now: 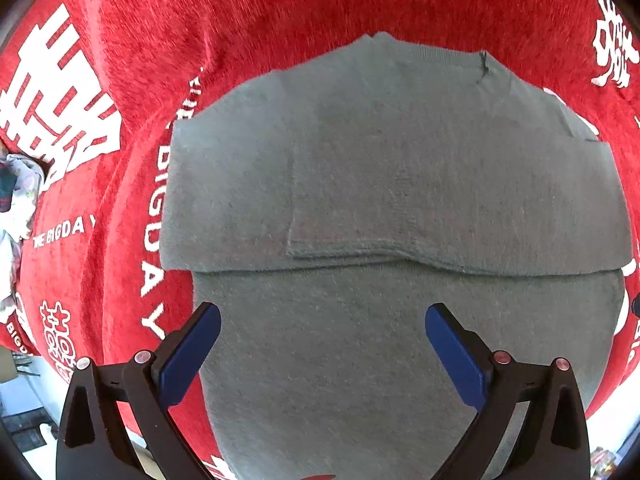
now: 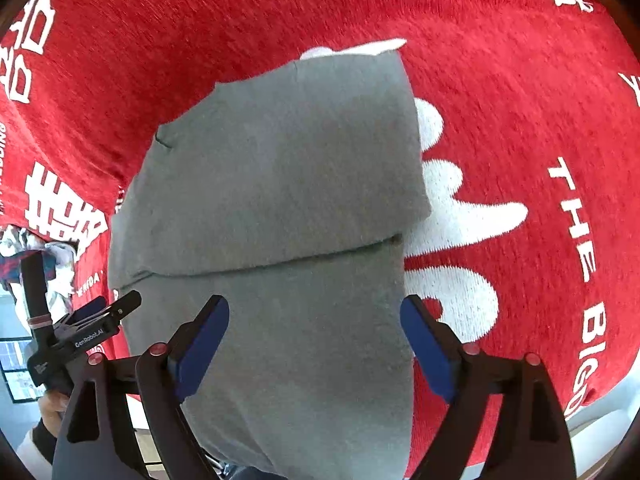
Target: Fold small clothes
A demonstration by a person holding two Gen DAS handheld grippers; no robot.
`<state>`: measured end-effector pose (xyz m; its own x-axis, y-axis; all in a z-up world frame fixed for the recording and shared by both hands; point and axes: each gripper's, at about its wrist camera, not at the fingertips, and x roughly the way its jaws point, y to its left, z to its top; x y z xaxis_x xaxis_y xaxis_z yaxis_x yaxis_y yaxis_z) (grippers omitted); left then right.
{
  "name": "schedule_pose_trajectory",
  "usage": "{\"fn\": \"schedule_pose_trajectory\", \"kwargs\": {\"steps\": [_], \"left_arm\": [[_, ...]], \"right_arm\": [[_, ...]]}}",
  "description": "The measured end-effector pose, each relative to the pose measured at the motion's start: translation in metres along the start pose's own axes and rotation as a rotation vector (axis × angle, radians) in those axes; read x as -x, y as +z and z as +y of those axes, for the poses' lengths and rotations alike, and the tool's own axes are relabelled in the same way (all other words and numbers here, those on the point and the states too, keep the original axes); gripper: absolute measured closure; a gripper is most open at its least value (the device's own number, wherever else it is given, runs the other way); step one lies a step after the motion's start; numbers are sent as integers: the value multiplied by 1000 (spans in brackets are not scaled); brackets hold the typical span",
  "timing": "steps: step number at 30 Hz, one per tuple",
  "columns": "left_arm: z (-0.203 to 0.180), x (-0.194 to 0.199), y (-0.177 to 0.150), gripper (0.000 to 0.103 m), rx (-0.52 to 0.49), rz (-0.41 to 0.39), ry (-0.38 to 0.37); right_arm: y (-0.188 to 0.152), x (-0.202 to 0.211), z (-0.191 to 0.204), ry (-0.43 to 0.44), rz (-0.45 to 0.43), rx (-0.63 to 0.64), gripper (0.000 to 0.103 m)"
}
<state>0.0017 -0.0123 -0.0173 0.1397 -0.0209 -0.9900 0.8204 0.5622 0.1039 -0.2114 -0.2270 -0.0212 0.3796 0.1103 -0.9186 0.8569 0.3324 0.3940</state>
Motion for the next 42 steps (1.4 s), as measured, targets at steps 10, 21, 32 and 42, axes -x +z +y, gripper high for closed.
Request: {"fn": "schedule_pose_trajectory", "kwargs": {"steps": [10,21,32,42], "left_arm": [[-6,3,-5,1,4,32,2],[-4,19,-31,1,118,28,18],[6,21,-67,1,103,35,1],[43,24,-119,1,83,5,-54]], "right_arm": [[11,-3,1,-28,60,9,13],[23,1,15,-8,96,111,13],[5,-4,19,22,104,100,13],[-41,6,24,36,42,58,13]]}}
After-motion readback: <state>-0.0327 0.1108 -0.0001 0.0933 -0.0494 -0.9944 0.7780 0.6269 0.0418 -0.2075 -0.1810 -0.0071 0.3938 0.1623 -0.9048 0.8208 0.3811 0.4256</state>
